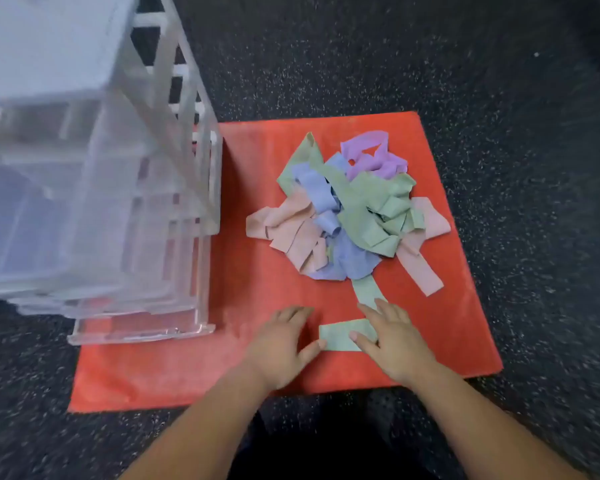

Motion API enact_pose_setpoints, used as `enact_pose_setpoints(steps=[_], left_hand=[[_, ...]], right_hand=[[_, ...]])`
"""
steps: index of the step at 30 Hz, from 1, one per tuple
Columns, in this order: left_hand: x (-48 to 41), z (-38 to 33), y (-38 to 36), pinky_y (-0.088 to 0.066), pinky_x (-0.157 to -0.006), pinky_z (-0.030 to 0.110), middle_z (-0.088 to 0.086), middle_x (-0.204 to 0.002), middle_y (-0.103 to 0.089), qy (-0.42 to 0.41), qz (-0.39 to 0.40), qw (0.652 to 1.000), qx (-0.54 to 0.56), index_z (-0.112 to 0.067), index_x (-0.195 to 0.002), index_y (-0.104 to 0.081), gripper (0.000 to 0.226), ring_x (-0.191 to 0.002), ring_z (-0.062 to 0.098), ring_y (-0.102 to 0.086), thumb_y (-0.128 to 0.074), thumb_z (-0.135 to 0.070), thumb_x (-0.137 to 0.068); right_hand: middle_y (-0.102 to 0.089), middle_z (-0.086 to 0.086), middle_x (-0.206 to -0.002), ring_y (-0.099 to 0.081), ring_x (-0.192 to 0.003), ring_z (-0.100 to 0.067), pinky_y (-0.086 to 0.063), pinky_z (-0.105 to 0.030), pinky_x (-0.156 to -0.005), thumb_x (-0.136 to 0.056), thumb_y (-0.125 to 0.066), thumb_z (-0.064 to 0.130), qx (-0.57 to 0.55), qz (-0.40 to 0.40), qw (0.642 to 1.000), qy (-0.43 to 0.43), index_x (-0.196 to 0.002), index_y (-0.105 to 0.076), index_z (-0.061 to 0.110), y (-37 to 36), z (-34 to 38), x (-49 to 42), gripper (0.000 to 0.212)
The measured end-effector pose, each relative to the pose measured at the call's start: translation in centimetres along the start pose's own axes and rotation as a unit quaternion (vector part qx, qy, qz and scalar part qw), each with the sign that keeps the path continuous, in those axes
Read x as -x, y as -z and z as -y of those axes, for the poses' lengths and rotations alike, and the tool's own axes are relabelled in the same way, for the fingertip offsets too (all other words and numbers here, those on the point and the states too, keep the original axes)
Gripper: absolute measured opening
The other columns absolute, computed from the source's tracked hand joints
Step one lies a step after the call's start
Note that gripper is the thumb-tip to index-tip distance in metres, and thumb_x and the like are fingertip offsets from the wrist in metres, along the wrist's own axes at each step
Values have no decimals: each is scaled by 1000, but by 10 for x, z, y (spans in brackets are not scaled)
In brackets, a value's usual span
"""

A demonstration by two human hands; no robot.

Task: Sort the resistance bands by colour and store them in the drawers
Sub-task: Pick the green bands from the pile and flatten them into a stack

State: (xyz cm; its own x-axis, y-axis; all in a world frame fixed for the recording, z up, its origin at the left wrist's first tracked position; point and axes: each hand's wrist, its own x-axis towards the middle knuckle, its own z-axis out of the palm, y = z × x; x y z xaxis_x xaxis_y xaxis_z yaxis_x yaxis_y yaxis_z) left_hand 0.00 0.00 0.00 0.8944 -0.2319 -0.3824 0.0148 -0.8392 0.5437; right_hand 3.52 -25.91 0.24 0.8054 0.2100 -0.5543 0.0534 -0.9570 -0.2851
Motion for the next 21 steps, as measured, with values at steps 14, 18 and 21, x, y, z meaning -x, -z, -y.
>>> enact_pose_setpoints(steps=[14,18,21], left_hand=[[-40,46,-108,-41,-102,41,-14,-129,-54,-115,-262,957,-42,-39,-118,-68,37,-123,19,-48,-70,-61,-87],[-46,34,-117,-47,-94,43,-8,-112,-56,-125,-280,950,-53,-31,-104,-66,28,-112,22,-48,-65,-50,-84],[-32,21,-123,-50,-84,48,-7,-99,-59,-115,-311,939,-96,-29,-96,-65,20,-101,26,-52,-57,-41,-82]], right_hand=[[-47,3,-148,-41,-137,-27,-34,-48,-109,-94,-57,47,44,-374,925,49,-134,-62,40,-114,-36,-39,41],[-50,8,-142,-41,-133,-23,-38,-47,-106,-95,-62,40,6,-380,924,48,-128,-65,44,-115,-44,-44,33],[-56,6,-134,-47,-128,-25,-46,-46,-98,-93,-66,28,-8,-368,928,66,-124,-70,38,-109,-50,-33,33]])
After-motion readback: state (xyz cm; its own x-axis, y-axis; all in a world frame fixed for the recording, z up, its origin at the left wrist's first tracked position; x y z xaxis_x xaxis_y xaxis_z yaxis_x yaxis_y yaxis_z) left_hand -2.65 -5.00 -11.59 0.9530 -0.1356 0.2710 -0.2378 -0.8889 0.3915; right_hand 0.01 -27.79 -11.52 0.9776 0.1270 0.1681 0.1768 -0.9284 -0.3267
